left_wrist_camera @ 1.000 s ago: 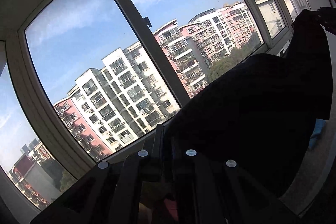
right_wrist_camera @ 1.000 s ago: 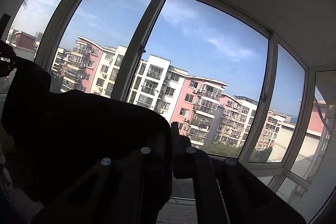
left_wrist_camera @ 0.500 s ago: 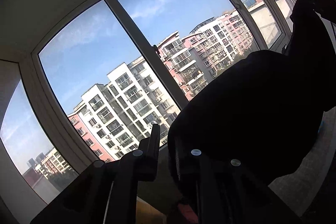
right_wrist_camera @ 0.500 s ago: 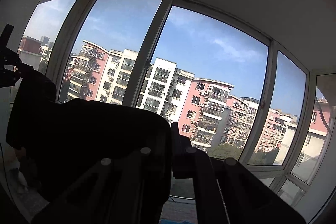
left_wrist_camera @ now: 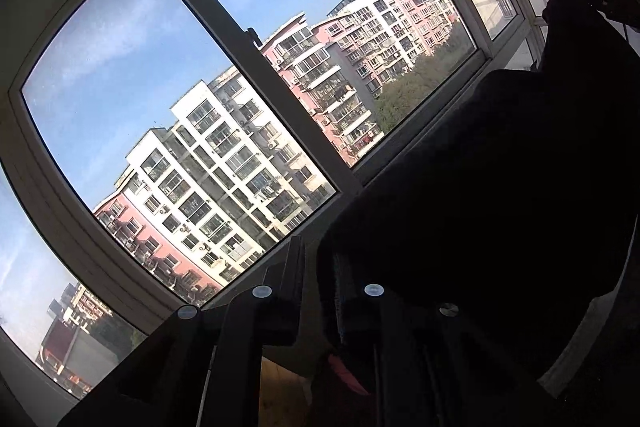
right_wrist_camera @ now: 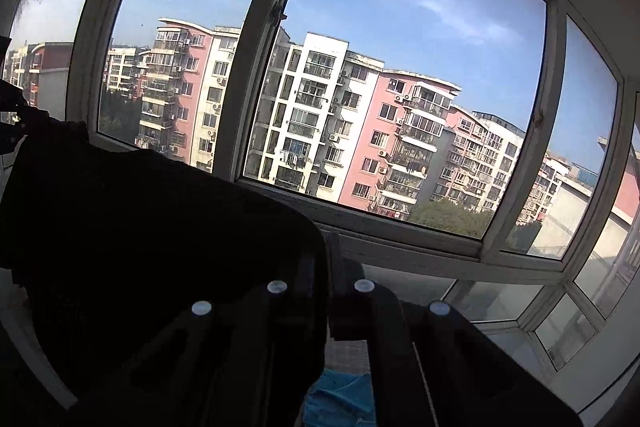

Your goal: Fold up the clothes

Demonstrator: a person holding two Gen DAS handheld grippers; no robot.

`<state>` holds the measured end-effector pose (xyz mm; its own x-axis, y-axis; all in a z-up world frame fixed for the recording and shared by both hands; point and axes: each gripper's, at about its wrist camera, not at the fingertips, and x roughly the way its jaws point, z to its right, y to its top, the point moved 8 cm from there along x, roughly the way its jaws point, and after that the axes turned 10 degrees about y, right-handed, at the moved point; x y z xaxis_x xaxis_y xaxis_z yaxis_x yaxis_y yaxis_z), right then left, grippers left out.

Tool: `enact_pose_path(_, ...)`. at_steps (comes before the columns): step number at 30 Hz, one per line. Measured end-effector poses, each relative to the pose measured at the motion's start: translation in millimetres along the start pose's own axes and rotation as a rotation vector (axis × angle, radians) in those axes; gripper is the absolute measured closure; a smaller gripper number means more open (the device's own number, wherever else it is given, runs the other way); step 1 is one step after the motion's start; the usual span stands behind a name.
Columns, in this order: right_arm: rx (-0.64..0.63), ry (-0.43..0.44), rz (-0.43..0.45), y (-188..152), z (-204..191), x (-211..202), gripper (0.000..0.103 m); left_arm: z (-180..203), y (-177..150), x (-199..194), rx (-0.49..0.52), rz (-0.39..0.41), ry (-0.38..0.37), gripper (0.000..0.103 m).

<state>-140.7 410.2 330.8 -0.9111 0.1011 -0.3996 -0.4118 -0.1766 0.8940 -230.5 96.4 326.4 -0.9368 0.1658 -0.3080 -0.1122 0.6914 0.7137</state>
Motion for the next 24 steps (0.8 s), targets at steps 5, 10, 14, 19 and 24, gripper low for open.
enact_pose_path(5, 0.040, 0.001, -0.198, -74.3, 26.8, 181.3, 0.099, 67.6, -31.3, 151.1, 0.017, -0.165, -0.102, 0.089)
enact_pose_path(10, 0.096, -0.008, -0.368, -171.4, 41.6, 332.4, 0.099, 164.0, -84.5, 311.2, 0.083, -0.327, -0.127, 0.092)
enact_pose_path(14, 0.141, -0.023, -0.501, -270.6, 48.2, 430.7, 0.099, 249.2, -143.2, 406.4, 0.118, -0.419, -0.172, 0.094)
enact_pose_path(19, 0.166, -0.021, -0.700, -388.1, 40.7, 511.3, 0.098, 360.3, -220.0, 484.4, 0.141, -0.544, -0.261, 0.089)
enact_pose_path(24, 0.232, 0.009, -0.779, -421.4, 48.7, 526.0, 0.090, 431.0, -265.1, 516.8, 0.230, -0.623, -0.270, 0.078)
